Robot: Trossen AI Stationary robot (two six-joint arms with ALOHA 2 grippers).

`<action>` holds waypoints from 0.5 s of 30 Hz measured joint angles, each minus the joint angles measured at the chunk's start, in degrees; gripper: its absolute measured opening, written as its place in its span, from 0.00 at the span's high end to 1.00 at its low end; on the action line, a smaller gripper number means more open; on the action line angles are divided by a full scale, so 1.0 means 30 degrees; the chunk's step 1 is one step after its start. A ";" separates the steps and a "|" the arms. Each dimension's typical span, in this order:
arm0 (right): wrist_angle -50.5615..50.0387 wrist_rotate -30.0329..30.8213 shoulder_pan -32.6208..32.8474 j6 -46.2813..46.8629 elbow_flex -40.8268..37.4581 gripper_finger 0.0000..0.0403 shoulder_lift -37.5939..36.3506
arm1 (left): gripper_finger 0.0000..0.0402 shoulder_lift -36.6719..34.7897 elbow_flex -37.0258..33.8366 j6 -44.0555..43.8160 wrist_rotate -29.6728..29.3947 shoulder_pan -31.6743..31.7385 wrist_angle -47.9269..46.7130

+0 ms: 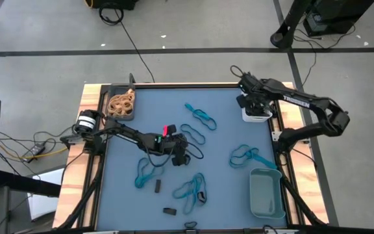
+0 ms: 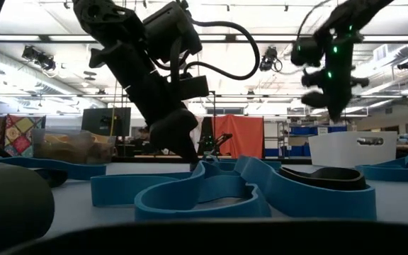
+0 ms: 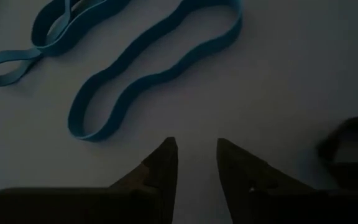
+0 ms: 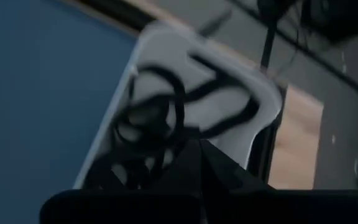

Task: Sort rubber bands into baskets
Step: Put the black rubber band into the white bin

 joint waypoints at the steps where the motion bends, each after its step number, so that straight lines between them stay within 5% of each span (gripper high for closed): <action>1: -0.0012 0.0133 0.0211 -0.0106 0.0309 0.99 -0.0221 | 0.71 0.0000 0.0000 0.0006 0.0000 0.0008 -0.0007; 7: -0.2316 -0.0101 0.0419 0.0656 0.1639 0.96 -0.0986 | 0.71 0.0000 0.0000 0.0000 0.0000 0.0052 -0.0015; 15: -0.4140 -0.0376 -0.1085 0.0125 0.0455 0.80 0.0792 | 0.71 0.0000 0.0000 0.0000 0.0000 0.0045 -0.0015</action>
